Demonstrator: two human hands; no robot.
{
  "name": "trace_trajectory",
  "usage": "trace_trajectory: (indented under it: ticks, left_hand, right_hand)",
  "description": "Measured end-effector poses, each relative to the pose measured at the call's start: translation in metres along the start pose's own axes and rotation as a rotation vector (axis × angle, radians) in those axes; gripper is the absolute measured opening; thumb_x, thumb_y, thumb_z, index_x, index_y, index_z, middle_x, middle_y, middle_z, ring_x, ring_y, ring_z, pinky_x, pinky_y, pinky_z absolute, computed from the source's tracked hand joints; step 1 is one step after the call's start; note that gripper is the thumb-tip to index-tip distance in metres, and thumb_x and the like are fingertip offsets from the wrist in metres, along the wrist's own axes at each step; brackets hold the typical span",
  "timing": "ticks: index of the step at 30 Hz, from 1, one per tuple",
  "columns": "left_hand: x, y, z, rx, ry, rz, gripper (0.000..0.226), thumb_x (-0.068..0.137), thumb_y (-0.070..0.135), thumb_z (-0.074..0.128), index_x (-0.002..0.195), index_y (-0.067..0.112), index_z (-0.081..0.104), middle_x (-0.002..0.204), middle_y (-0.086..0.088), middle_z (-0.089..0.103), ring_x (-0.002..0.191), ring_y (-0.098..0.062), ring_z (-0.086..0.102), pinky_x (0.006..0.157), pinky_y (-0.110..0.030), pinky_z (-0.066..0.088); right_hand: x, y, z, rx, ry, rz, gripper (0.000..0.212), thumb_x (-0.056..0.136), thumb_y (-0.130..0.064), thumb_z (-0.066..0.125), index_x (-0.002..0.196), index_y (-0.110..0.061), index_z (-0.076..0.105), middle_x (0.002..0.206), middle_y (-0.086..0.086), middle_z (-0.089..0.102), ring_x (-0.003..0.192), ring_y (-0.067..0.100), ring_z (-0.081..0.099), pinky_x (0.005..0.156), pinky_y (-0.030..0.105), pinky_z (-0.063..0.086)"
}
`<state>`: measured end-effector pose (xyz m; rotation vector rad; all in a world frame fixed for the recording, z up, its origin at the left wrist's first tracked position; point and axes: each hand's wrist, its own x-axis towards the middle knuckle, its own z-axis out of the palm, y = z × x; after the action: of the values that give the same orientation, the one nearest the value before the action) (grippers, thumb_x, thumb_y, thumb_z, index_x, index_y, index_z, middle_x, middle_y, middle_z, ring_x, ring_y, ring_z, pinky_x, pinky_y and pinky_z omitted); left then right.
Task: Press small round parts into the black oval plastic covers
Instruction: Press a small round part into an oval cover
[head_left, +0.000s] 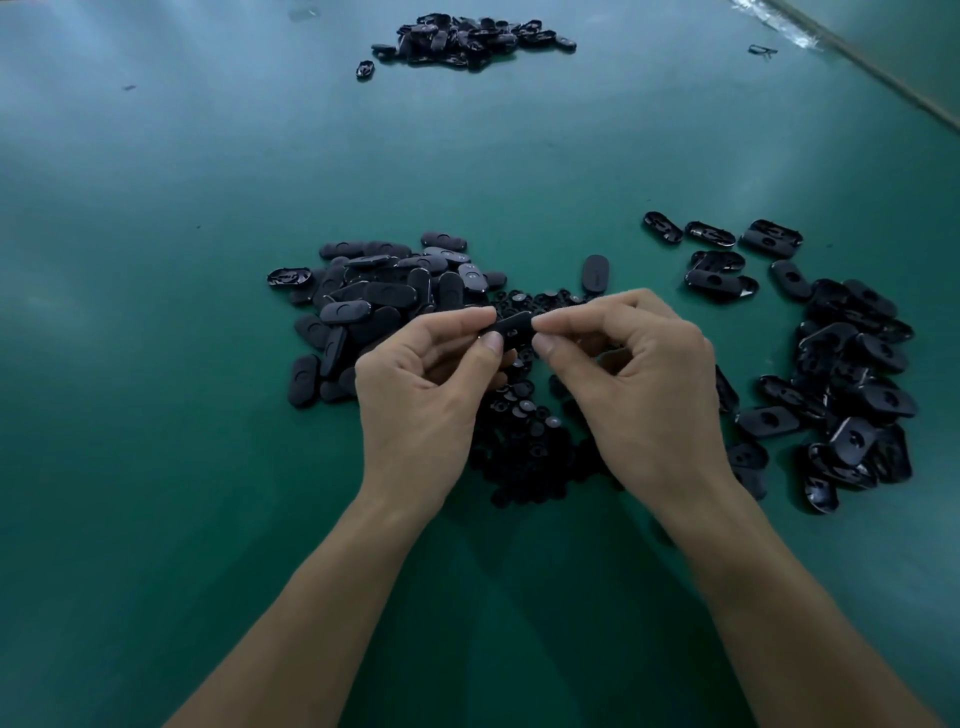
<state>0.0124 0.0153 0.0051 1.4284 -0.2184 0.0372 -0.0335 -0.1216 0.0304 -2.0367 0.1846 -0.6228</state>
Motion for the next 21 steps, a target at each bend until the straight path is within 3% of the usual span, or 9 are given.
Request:
trace_trajectory:
  ticks: [7,12,21]
  left_hand:
    - [0.0002,0.0009,-0.0001,-0.020,-0.068,0.010,0.019,0.088,-0.001,0.071,0.097,0.015,0.075,0.085,-0.002,0.078,0.078,-0.015,0.075,0.072,-0.022,0.058]
    - [0.0006,0.0019,-0.0005,0.000,-0.102,0.032,0.025,0.086,-0.003,0.071,0.097,0.019,0.075,0.086,0.004,0.078,0.079,-0.007,0.072,0.073,-0.018,0.056]
    - [0.0006,0.0029,-0.0006,0.009,-0.126,0.042,0.028,0.086,-0.007,0.070,0.097,0.019,0.074,0.089,0.006,0.078,0.083,-0.007,0.073,0.076,-0.017,0.055]
  right_hand:
    - [-0.0009,-0.0011,0.0047,0.219,-0.059,0.105,0.013,0.086,-0.008,0.074,0.089,-0.021,0.077,0.076,-0.011,0.074,0.070,0.004,0.071,0.065,0.014,0.052]
    - [-0.0015,0.0006,0.0059,0.205,-0.065,0.117,0.014,0.085,-0.009,0.075,0.086,-0.023,0.074,0.076,-0.012,0.073,0.071,0.004,0.070,0.065,0.015,0.052]
    - [-0.0034,-0.0003,0.0066,0.127,-0.042,0.053,0.017,0.085,-0.008,0.075,0.085,-0.025,0.072,0.073,-0.015,0.071,0.070,0.000,0.069,0.064,0.010,0.050]
